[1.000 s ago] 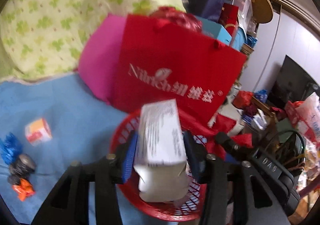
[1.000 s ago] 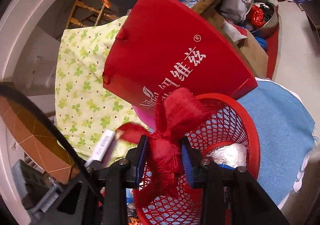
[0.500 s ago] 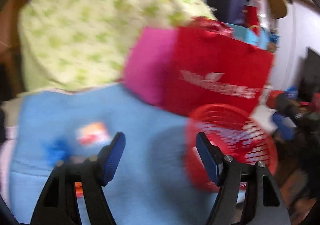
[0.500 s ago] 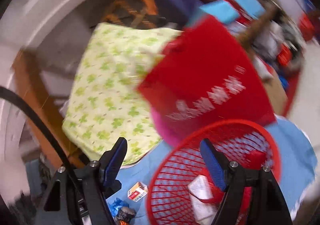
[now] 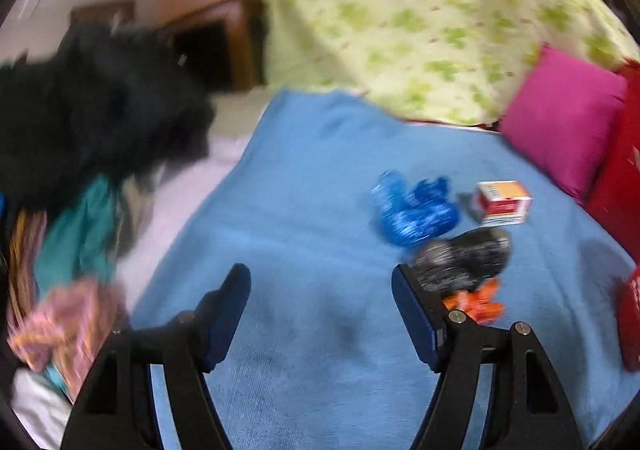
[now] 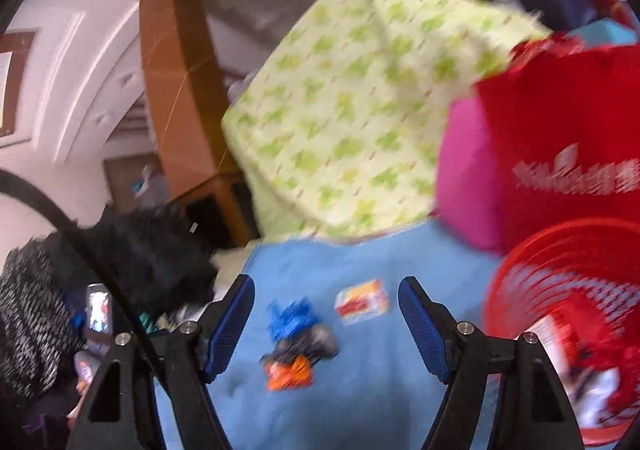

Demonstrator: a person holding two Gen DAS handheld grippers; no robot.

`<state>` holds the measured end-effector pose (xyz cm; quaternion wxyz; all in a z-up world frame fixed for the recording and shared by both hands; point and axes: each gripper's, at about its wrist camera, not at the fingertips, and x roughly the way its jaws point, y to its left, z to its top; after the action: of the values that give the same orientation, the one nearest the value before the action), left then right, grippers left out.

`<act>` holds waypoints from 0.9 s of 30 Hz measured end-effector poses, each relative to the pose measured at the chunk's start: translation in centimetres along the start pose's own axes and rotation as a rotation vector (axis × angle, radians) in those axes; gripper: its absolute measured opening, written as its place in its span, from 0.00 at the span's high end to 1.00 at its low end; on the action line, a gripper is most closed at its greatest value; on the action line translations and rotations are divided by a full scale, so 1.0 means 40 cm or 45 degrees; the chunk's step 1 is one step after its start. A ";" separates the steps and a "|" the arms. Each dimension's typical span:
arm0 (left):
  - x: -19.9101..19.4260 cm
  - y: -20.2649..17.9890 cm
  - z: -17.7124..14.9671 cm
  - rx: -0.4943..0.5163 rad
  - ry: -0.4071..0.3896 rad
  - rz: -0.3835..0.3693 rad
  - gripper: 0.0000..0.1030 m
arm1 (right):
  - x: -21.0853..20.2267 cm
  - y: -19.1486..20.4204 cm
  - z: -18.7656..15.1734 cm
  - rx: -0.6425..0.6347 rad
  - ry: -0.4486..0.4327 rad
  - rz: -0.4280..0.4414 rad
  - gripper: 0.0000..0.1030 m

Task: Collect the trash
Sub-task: 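Grasp the black plastic bag with the right tool while the left tool moves toward the orange candy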

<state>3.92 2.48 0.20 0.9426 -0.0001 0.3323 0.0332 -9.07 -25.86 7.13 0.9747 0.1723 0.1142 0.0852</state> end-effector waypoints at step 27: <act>0.111 -0.089 -0.038 0.181 0.192 -0.300 0.29 | 0.727 -0.094 -0.204 0.453 0.794 0.037 0.41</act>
<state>6.65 -0.81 -3.83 0.9099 0.0252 0.4014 -0.1015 17.24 -20.78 -7.27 0.8464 0.3065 0.4167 0.1265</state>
